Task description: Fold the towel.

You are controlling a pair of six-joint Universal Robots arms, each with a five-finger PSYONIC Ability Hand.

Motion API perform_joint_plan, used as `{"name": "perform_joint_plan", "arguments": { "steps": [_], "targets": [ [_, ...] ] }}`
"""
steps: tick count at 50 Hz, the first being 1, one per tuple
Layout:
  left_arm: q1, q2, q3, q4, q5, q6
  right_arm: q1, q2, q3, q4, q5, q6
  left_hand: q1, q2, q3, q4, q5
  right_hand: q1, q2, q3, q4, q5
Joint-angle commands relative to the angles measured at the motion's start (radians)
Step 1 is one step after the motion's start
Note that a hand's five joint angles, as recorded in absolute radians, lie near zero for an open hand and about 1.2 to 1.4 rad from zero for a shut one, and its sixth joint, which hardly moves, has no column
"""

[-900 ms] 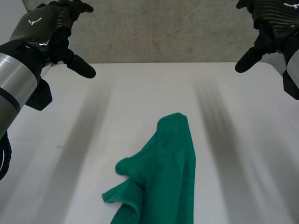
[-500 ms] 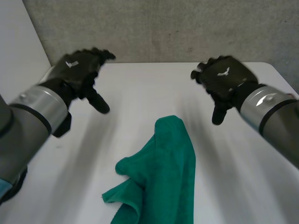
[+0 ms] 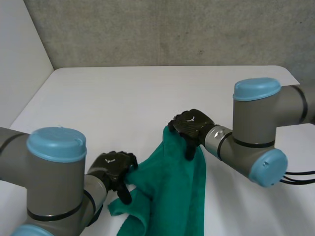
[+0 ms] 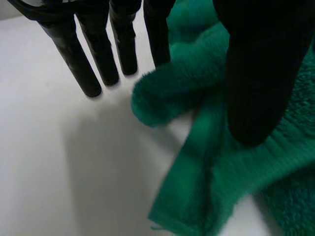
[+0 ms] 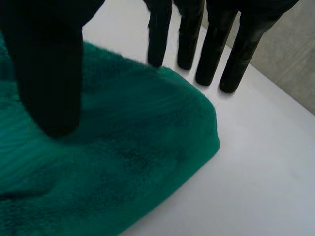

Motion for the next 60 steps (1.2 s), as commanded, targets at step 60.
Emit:
{"name": "perform_joint_plan", "arguments": {
  "steps": [60],
  "targets": [
    [0.018,0.226,-0.109,0.271,-0.034,0.224,-0.172,-0.492,0.326,-0.134,0.198,0.069,-0.24,-0.212,-0.21,-0.213,-0.214,-0.147,-0.192,-0.195,-0.193,-0.182]
  ]
}}
